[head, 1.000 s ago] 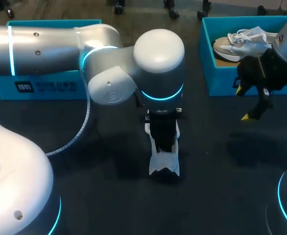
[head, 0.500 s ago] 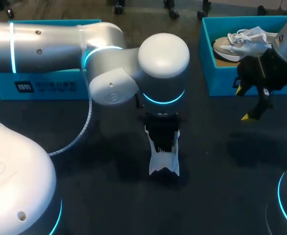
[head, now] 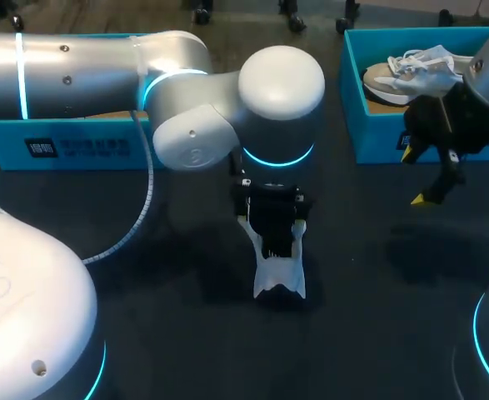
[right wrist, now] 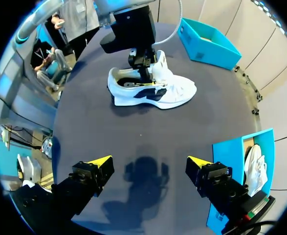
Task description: Take the shoe out of the shoebox, open the shoe tongue, remove and reinsert the insole, then place the shoe into the shoebox
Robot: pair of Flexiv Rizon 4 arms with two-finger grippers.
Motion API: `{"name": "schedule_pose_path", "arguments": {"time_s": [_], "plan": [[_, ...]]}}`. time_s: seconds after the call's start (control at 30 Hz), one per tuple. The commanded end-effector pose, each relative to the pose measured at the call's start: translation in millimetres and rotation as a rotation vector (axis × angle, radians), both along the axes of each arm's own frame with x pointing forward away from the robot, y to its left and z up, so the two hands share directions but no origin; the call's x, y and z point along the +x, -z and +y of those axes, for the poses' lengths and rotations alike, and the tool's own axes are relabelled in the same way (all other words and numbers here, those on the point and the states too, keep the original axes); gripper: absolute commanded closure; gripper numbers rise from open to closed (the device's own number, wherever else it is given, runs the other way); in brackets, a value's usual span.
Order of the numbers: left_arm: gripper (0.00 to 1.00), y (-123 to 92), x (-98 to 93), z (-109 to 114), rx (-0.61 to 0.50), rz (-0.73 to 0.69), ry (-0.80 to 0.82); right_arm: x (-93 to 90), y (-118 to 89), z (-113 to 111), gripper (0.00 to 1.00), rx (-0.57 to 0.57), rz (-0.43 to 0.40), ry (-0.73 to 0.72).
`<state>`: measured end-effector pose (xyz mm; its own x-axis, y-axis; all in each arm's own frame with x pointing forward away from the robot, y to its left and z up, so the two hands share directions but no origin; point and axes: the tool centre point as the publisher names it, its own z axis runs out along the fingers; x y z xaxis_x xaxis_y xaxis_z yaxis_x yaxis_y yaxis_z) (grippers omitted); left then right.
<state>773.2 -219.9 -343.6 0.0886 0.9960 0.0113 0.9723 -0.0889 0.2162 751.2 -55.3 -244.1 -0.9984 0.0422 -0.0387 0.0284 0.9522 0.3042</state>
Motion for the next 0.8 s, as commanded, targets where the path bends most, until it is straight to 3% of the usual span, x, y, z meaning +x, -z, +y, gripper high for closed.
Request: {"name": "schedule_pose_path", "arguments": {"time_s": [0.03,0.4,0.8], "plan": [[0.00,-0.3,5.8,-0.1,0.006,0.011,0.001,-0.6,0.7,0.0,0.00,-0.001,-0.001,0.001],[0.00,-16.4,21.4,-1.0,-0.006,0.017,-0.004,-0.6,0.7,0.0,0.00,-0.001,-0.001,0.001],[0.00,-47.3,63.2,0.0,-0.037,0.023,-0.061,-0.6,0.7,0.0,0.00,-0.001,-0.001,0.001]]}}
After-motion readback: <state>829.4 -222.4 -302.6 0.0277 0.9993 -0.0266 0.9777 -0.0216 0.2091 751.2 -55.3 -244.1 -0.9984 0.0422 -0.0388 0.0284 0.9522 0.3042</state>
